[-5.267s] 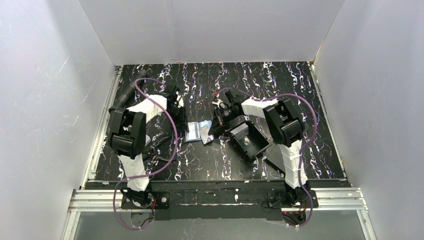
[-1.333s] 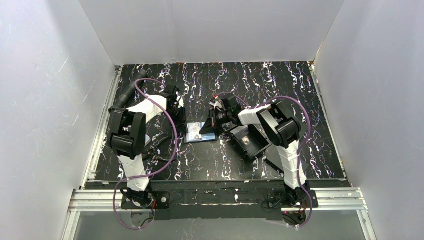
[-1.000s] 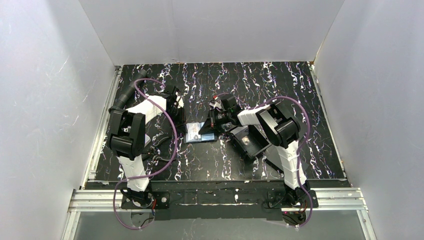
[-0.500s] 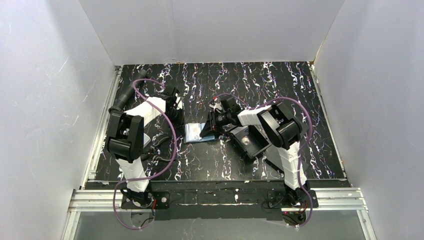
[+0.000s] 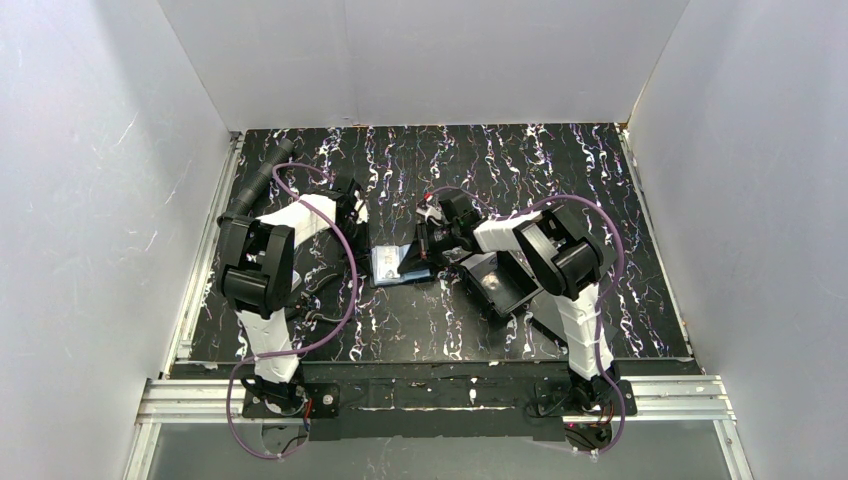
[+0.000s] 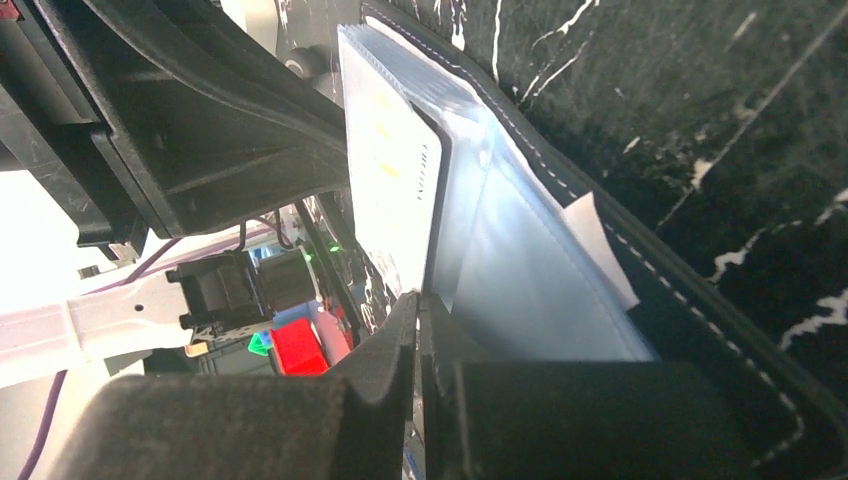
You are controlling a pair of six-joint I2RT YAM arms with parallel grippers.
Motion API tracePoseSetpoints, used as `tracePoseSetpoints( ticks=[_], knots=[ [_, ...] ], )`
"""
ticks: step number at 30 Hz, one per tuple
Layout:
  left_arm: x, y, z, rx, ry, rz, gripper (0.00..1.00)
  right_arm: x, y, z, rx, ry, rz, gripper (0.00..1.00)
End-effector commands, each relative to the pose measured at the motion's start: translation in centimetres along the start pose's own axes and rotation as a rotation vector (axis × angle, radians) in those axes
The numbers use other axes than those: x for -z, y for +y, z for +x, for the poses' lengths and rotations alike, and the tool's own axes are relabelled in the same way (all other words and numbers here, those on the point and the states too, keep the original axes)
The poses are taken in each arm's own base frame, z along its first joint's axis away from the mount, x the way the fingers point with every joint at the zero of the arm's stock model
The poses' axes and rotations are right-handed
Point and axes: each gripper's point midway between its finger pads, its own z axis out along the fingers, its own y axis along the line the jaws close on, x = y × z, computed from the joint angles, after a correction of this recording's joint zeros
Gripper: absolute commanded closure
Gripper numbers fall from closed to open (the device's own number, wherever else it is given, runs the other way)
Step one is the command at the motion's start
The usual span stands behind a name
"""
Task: Put the credit cards into the card holder
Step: Insert the credit card into the card holder.
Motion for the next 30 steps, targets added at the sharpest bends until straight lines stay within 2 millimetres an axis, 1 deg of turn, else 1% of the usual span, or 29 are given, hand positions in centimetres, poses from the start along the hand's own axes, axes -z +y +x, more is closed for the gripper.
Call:
tracePoseSetpoints(
  ticks=[1,3,4,5,6,7,8,10,12,14,17,18,19,20,21,23,24,25,28,30],
  knots=[
    [-0.5,-0.8,0.6,-0.02,0.031,0.009,0.87,-0.5,2.2,-0.7,0.071,-0.005,-0.046,0.91],
    [-0.3,-0.6,0.5,-0.027,0.025,-0.008,0.86,0.3,1.6,-1.1,0.083,-0.017,-0.001,0.84],
    [0.0,-0.4,0.4,-0.035,0.017,-0.024,0.83,0.9,1.0,-1.3,0.103,-0.021,0.043,0.8],
    [0.4,-0.1,0.2,-0.04,0.003,-0.041,0.81,1.8,0.9,-1.4,0.13,-0.017,0.119,0.74],
    [1.0,0.0,-0.1,-0.047,-0.01,-0.052,0.81,3.0,0.4,-1.7,0.183,-0.011,0.217,0.66],
    [1.8,0.2,-0.4,-0.05,-0.033,-0.059,0.79,4.6,-0.3,-0.9,0.178,0.03,0.331,0.59],
    [2.3,0.3,-0.7,-0.055,-0.05,-0.068,0.79,5.9,-0.3,-0.9,0.203,0.041,0.392,0.54],
    [3.8,0.4,-1.3,-0.063,-0.097,-0.079,0.74,8.5,0.4,-1.2,0.242,0.025,0.478,0.43],
    [4.7,0.1,-1.5,-0.072,-0.116,-0.074,0.7,11.4,1.1,-1.6,0.294,-0.015,0.583,0.33],
    [5.4,-0.4,-1.4,-0.077,-0.128,-0.051,0.66,14.0,2.1,-1.6,0.31,-0.06,0.671,0.24],
    [6.1,-1.3,-1.3,-0.092,-0.138,-0.008,0.61,17.7,2.6,-1.0,0.258,-0.151,0.803,0.13],
    [6.4,-1.6,-1.3,-0.099,-0.139,0.008,0.6,18.6,2.6,-0.5,0.218,-0.186,0.836,0.1],
    [6.8,-2.1,-1.4,-0.11,-0.143,0.029,0.59,19.9,2.8,-0.3,0.17,-0.257,0.868,0.07],
    [7.0,-2.5,-1.4,-0.114,-0.145,0.049,0.58,20.4,2.5,0.1,0.103,-0.318,0.884,0.06],
    [7.3,-2.9,-1.4,-0.119,-0.152,0.068,0.58,20.4,2.3,0.4,0.026,-0.377,0.865,0.05],
    [7.6,-3.6,-1.6,-0.128,-0.168,0.101,0.56,20.2,2.8,0.5,-0.094,-0.49,0.802,0.05],
    [7.7,-3.8,-1.5,-0.133,-0.172,0.116,0.54,20.5,3.0,0.1,-0.128,-0.554,0.779,0.05],
    [7.9,-4.1,-1.4,-0.138,-0.178,0.129,0.51,20.8,2.6,0.0,-0.148,-0.607,0.77,0.05],
    [8.5,-5.0,-0.9,-0.175,-0.195,0.172,0.41,22.4,1.8,0.3,-0.198,-0.716,0.788,0.05],
    [8.8,-5.3,-0.6,-0.194,-0.218,0.191,0.35,22.9,1.5,0.5,-0.228,-0.767,0.766,0.05]
  ],
)
